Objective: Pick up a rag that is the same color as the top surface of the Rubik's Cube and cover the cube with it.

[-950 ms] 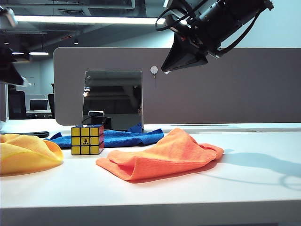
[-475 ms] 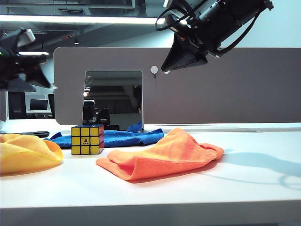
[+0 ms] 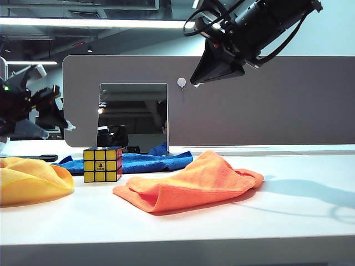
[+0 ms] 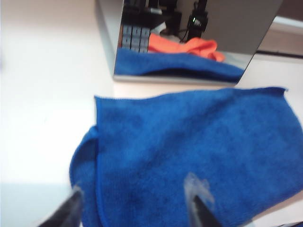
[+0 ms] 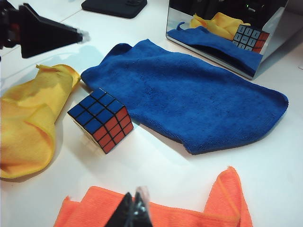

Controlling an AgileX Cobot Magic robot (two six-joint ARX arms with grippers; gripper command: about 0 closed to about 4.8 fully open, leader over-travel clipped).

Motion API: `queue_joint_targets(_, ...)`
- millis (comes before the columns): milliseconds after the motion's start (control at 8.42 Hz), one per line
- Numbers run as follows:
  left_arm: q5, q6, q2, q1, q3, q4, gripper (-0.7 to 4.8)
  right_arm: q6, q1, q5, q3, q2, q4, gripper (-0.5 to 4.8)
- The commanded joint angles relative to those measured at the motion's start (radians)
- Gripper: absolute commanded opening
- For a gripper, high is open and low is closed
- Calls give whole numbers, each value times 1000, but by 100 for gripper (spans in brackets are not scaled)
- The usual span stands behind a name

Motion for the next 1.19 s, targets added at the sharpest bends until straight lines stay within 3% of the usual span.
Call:
queue_joint_targets(119,2,-3,37,-1,4,15,285,1,1,-2,5,-6,11,-5)
queue_joint_targets(594,-18,-3,198,-2,63,73,285,1,1,-2,5,-6,11,-6)
queue_joint_targets(1188,-19,-3,237,-9,141,62,284,0,1,-2,5,-6,11,-5)
